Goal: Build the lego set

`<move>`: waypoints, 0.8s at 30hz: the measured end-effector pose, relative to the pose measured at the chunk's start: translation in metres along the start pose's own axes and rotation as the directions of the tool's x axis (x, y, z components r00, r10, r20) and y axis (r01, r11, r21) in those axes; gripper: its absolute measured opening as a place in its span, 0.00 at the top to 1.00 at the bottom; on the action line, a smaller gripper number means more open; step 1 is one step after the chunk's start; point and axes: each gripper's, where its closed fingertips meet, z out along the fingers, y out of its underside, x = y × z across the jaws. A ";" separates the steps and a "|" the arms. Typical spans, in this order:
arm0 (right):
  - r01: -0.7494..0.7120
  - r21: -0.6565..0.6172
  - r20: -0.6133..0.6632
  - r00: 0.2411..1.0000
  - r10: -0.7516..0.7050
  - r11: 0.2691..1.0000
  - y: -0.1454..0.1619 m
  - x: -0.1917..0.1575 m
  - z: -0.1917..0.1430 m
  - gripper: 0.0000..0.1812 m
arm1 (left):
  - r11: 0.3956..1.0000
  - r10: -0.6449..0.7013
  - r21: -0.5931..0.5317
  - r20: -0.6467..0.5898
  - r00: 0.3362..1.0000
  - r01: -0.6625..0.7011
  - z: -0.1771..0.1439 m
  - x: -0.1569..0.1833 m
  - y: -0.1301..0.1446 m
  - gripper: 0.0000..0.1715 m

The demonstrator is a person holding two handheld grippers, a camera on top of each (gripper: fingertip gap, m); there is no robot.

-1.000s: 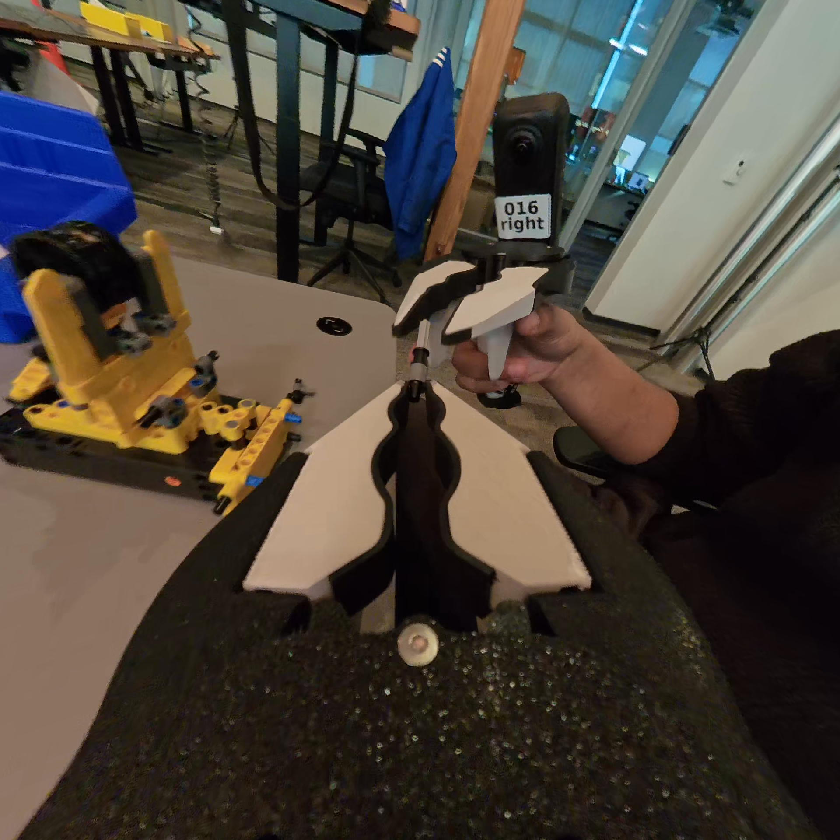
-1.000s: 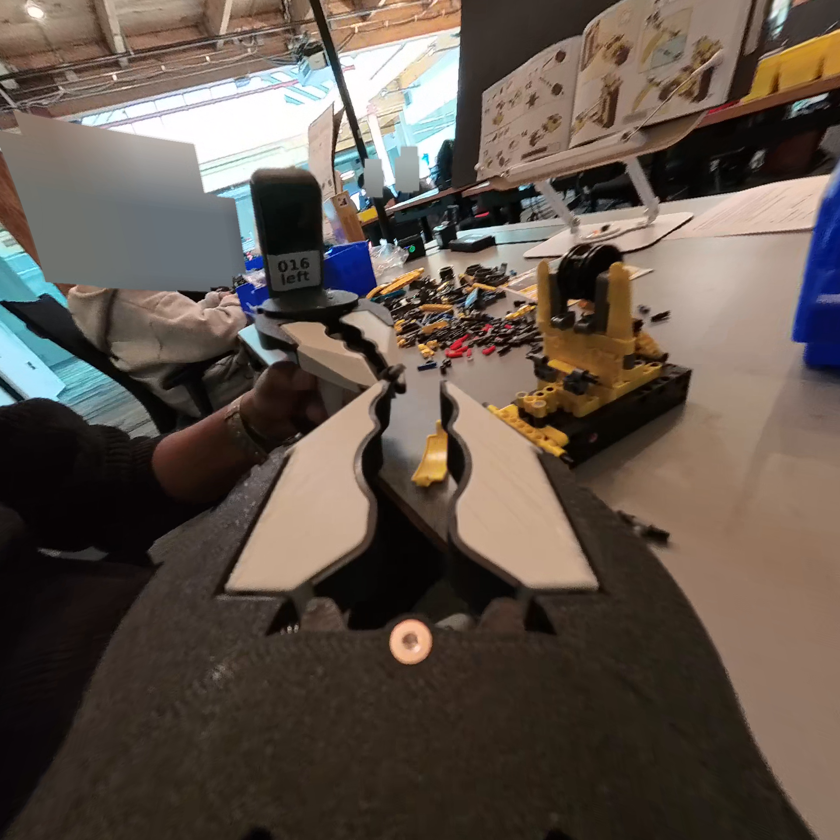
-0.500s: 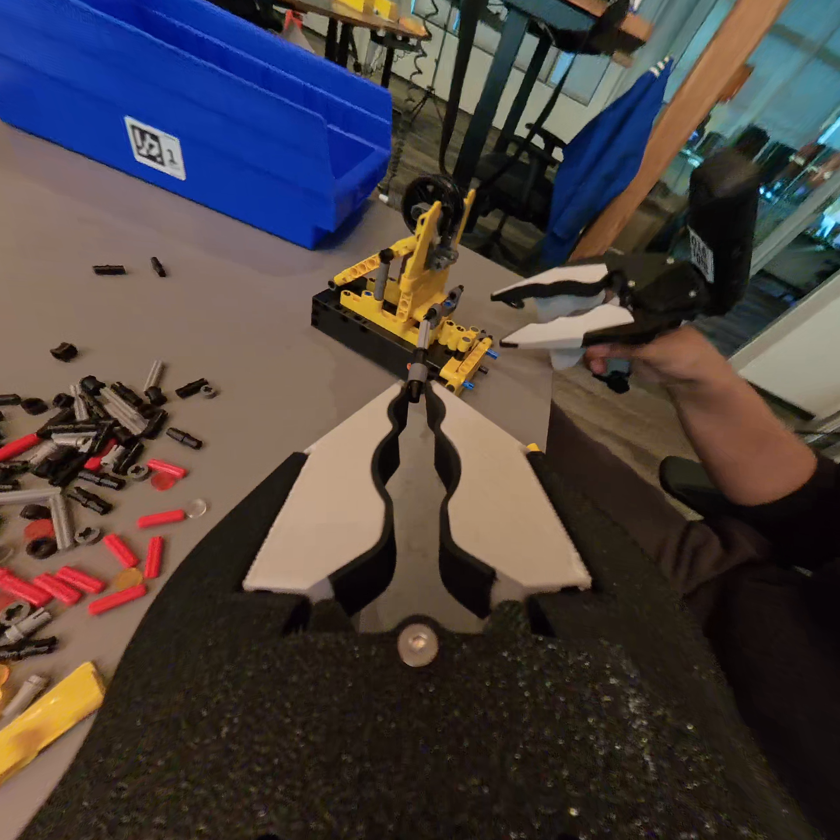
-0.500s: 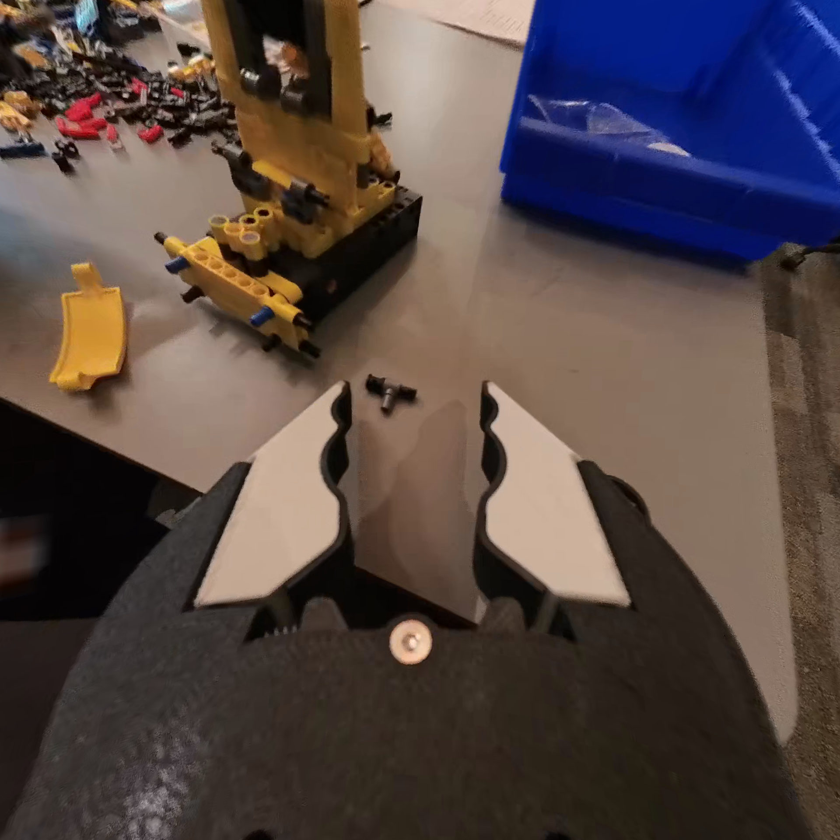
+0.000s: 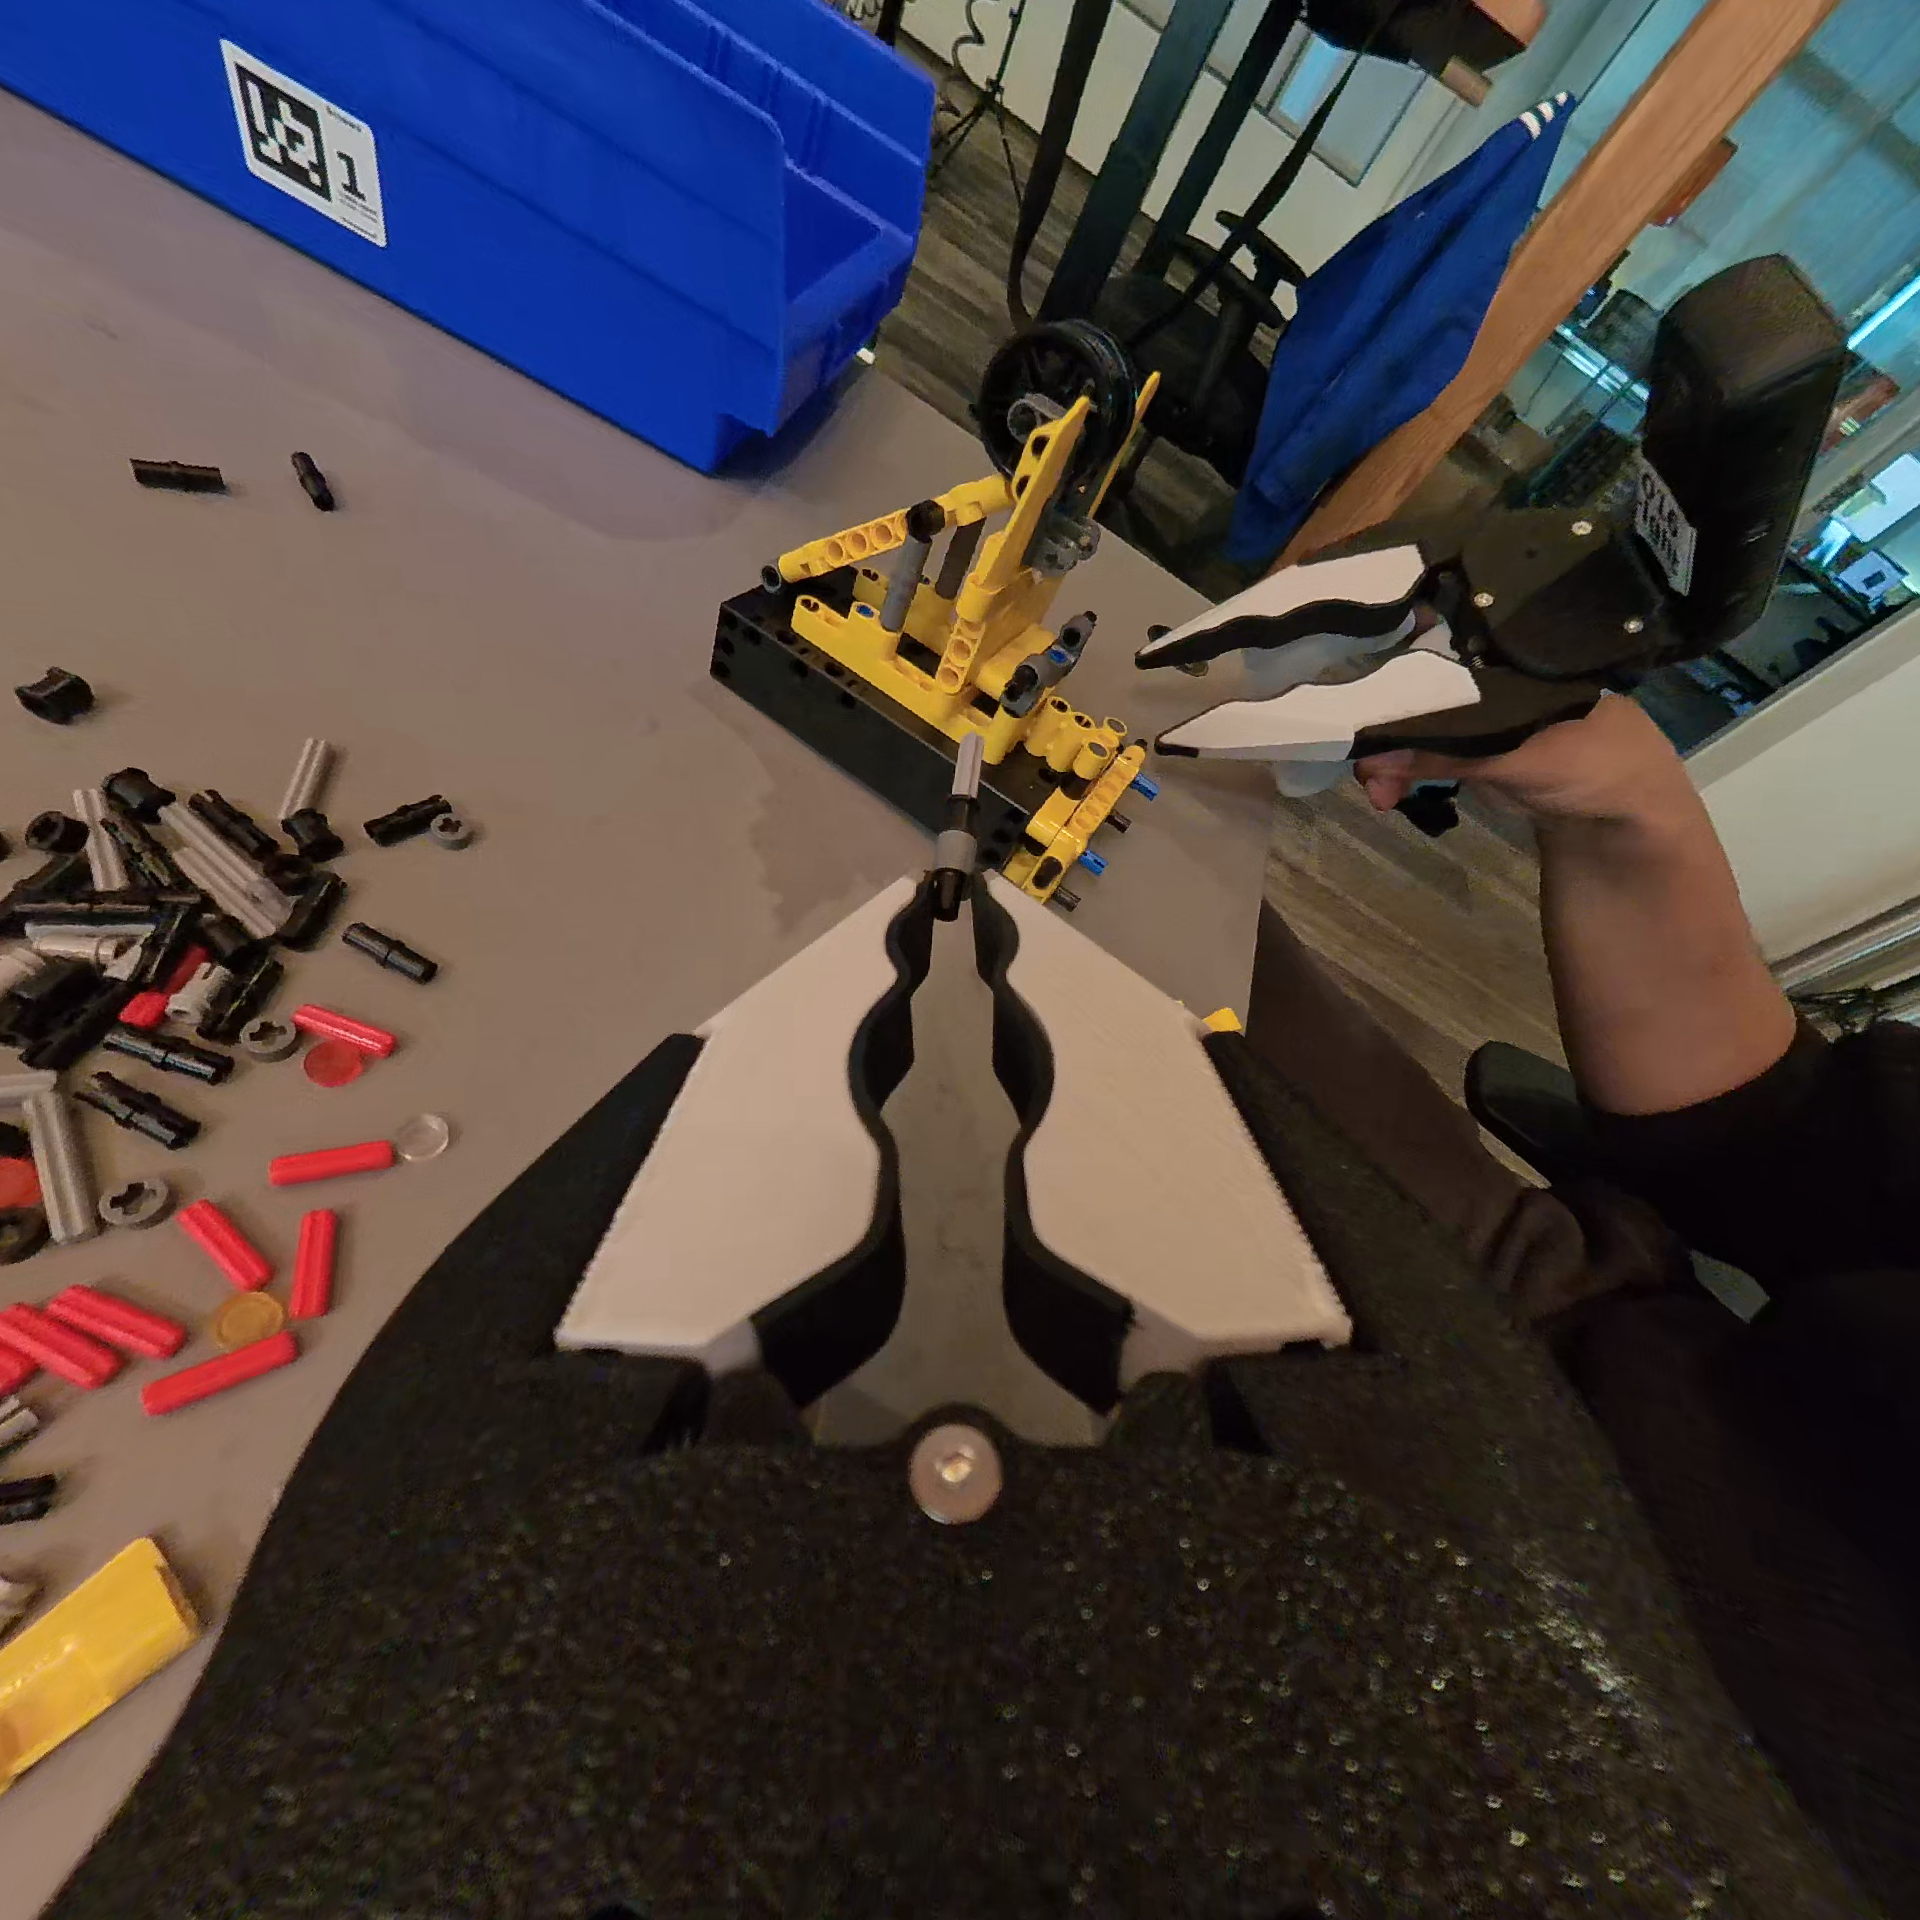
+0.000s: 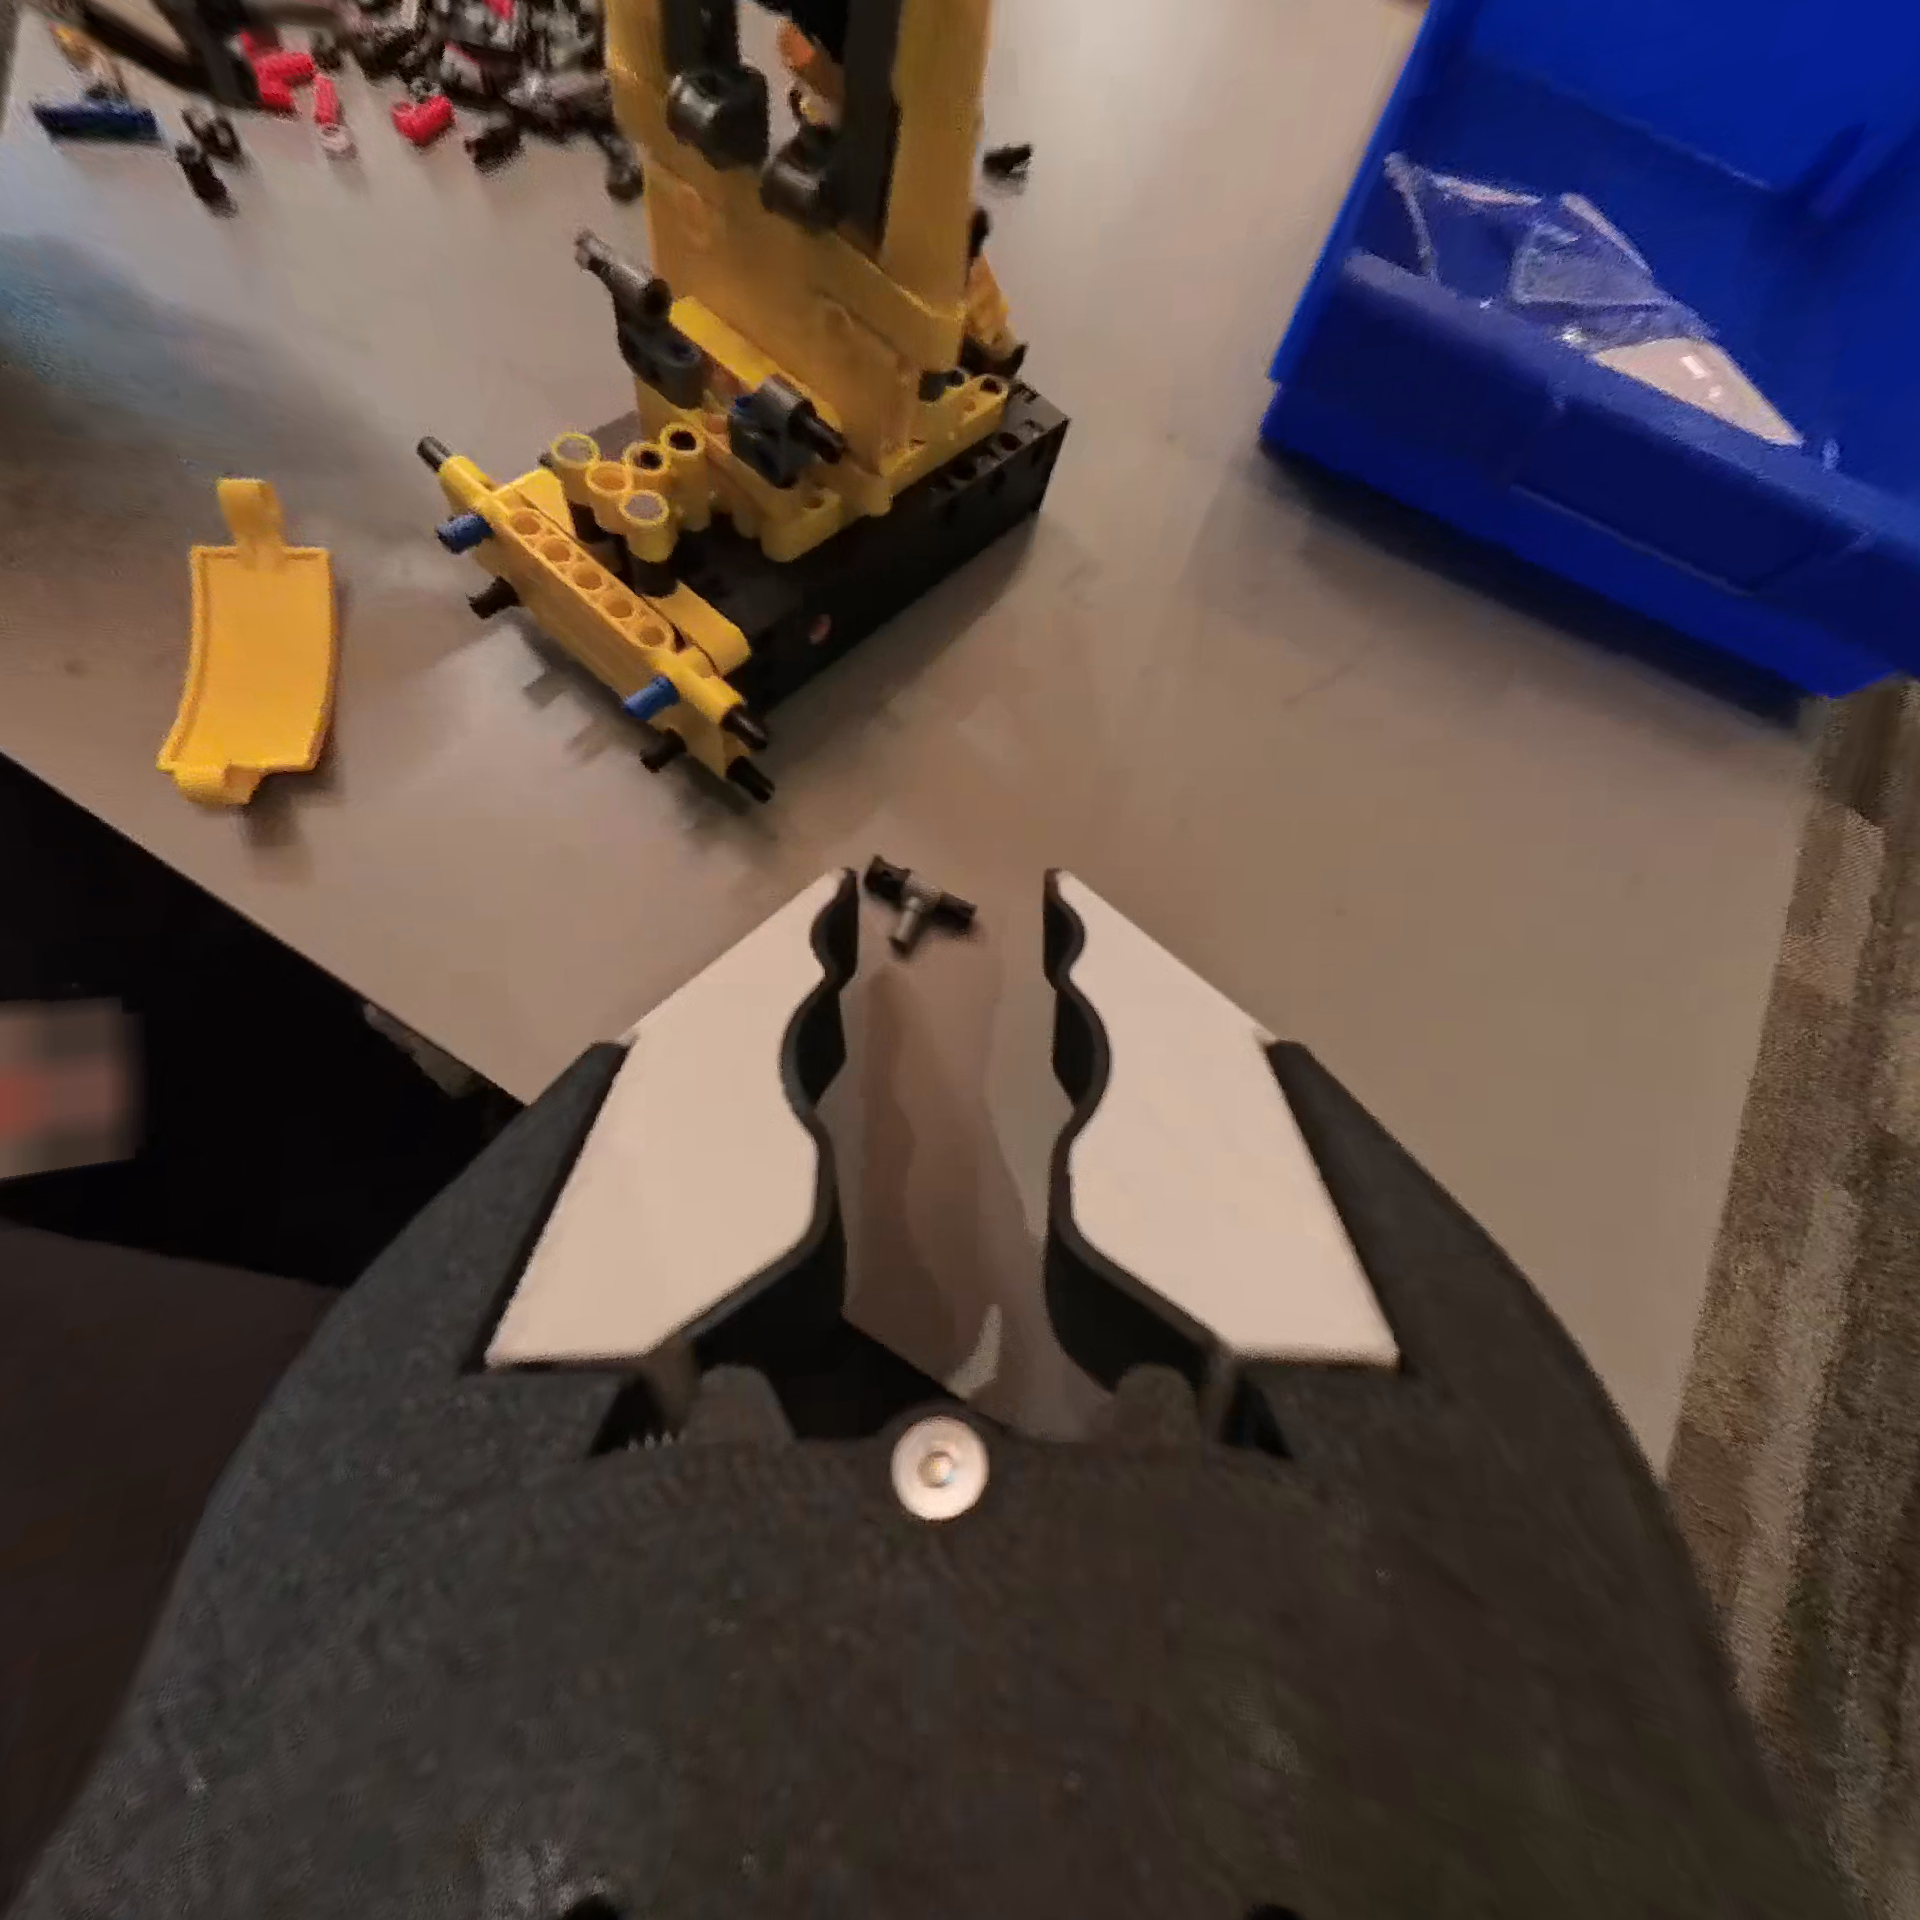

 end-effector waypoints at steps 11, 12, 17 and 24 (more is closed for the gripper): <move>0.026 -0.023 0.071 0.997 -0.024 0.999 0.012 -0.004 0.011 0.91 | 1.000 0.011 -0.019 0.033 0.999 -0.010 0.003 -0.003 0.003 0.96; 0.016 -0.013 0.080 0.997 -0.015 1.000 0.012 -0.005 0.010 0.91 | 1.000 0.003 -0.030 0.027 1.000 -0.002 0.005 -0.003 0.004 0.96; -0.004 0.010 0.107 0.994 0.002 1.000 0.015 -0.010 0.003 0.91 | 0.998 -0.022 -0.056 -0.003 1.000 0.022 0.010 -0.002 0.006 0.97; 0.066 0.099 0.031 0.997 -0.069 0.993 0.018 -0.017 -0.004 0.91 | 0.997 -0.029 -0.072 -0.025 0.999 0.027 0.016 0.000 0.006 0.96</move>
